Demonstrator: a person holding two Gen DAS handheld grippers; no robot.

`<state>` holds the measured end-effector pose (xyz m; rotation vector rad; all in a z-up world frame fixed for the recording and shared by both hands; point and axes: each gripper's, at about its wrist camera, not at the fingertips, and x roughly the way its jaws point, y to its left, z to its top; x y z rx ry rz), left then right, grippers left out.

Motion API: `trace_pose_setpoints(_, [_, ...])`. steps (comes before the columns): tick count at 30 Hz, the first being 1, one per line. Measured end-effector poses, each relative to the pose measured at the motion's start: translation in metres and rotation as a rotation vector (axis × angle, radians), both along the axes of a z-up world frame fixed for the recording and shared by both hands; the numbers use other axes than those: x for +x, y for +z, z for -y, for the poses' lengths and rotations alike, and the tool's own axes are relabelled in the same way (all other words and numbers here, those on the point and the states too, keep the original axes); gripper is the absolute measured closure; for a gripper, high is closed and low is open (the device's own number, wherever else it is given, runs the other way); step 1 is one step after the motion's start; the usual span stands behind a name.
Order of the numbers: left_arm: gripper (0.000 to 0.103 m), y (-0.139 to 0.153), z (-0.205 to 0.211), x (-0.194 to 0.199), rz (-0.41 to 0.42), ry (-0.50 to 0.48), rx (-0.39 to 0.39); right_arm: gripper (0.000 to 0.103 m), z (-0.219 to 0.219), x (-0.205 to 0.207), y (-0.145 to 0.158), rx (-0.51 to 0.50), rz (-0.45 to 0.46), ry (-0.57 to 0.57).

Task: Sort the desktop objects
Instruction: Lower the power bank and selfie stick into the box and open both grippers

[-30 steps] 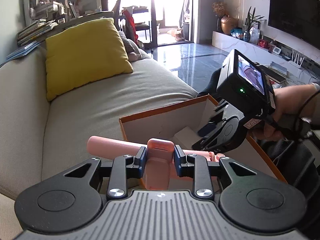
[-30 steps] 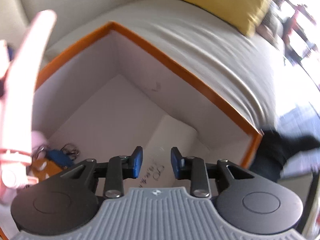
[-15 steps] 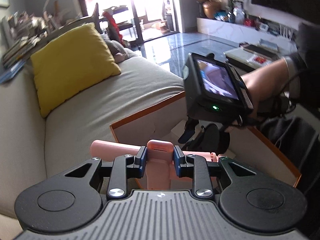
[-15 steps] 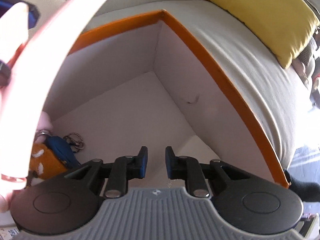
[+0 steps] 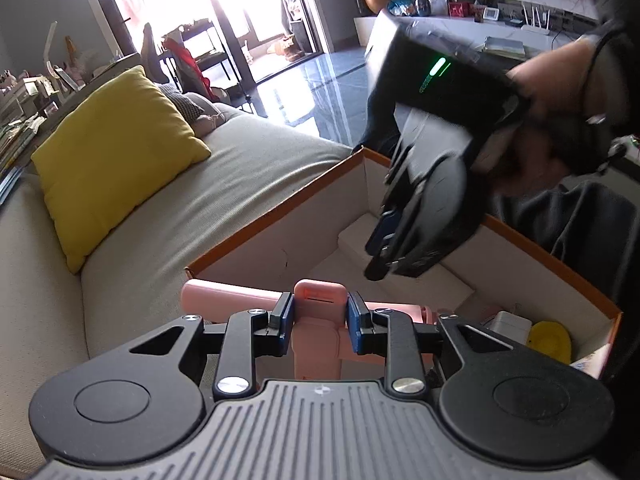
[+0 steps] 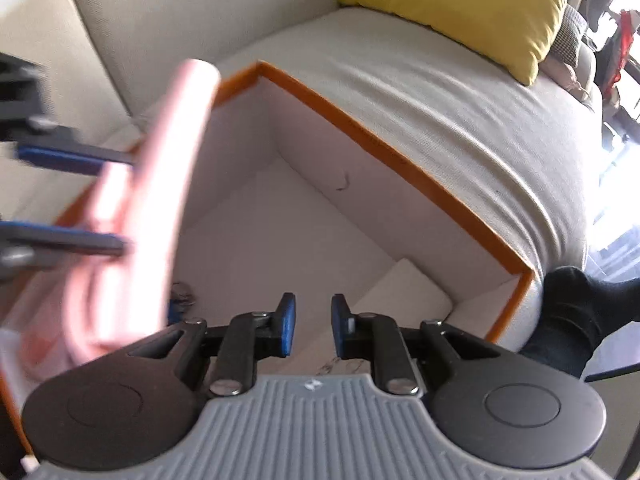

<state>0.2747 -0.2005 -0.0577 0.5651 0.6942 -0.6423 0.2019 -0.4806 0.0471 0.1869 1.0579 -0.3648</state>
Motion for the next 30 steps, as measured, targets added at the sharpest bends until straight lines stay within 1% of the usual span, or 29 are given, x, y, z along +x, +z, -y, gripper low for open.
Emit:
trace_pose_setpoints(2, [0.071, -0.005, 0.006, 0.0, 0.022, -0.019, 0.012, 0.083, -0.003, -0.004, 0.003, -0.018, -0.008, 0.0])
trace_pose_setpoints(5, [0.071, -0.012, 0.014, 0.006, -0.002, -0.044, 0.012, 0.083, 0.002, -0.007, 0.003, -0.053, -0.038, -0.051])
trace_pose_setpoints(8, [0.071, -0.023, 0.024, 0.012, -0.002, -0.097, 0.046, 0.083, 0.009, -0.012, 0.006, -0.058, -0.022, -0.077])
trace_pose_setpoints(10, [0.071, -0.033, 0.03, 0.021, -0.019, -0.123, 0.083, 0.083, 0.02, -0.011, -0.004, -0.047, -0.022, -0.083])
trace_pose_setpoints(13, [0.071, -0.046, 0.038, 0.033, -0.034, -0.181, 0.119, 0.083, 0.018, -0.014, -0.009, -0.039, -0.043, -0.081])
trace_pose_setpoints(14, [0.071, -0.05, 0.04, 0.037, -0.042, -0.202, 0.124, 0.083, 0.024, -0.014, -0.014, -0.037, -0.046, -0.077])
trace_pose_setpoints(16, [0.071, -0.057, 0.042, 0.044, -0.068, -0.233, 0.119, 0.083, 0.025, -0.011, -0.016, -0.043, -0.05, -0.066])
trace_pose_setpoints(17, [0.071, -0.06, 0.043, 0.045, -0.08, -0.246, 0.115, 0.083, 0.04, 0.001, -0.021, -0.048, -0.052, -0.061])
trace_pose_setpoints(19, [0.071, -0.065, 0.045, 0.049, -0.101, -0.281, 0.111, 0.083, 0.022, -0.007, -0.01, -0.054, -0.052, -0.051])
trace_pose_setpoints(20, [0.071, -0.068, 0.046, 0.049, -0.103, -0.298, 0.11, 0.083, 0.003, -0.014, -0.004, -0.055, -0.052, -0.05])
trace_pose_setpoints(22, [0.072, -0.072, 0.046, 0.051, -0.106, -0.322, 0.096, 0.083, 0.005, -0.013, -0.006, -0.059, -0.05, -0.045])
trace_pose_setpoints(24, [0.072, -0.074, 0.046, 0.053, -0.117, -0.322, 0.089, 0.082, 0.006, -0.012, -0.007, -0.065, -0.053, -0.043])
trace_pose_setpoints(27, [0.072, -0.074, 0.041, 0.052, -0.117, -0.365, 0.092, 0.081, 0.007, -0.011, -0.008, -0.078, -0.054, -0.036])
trace_pose_setpoints(30, [0.072, -0.08, 0.038, 0.052, -0.122, -0.39, 0.126, 0.081, 0.004, -0.011, -0.007, -0.082, -0.053, -0.037])
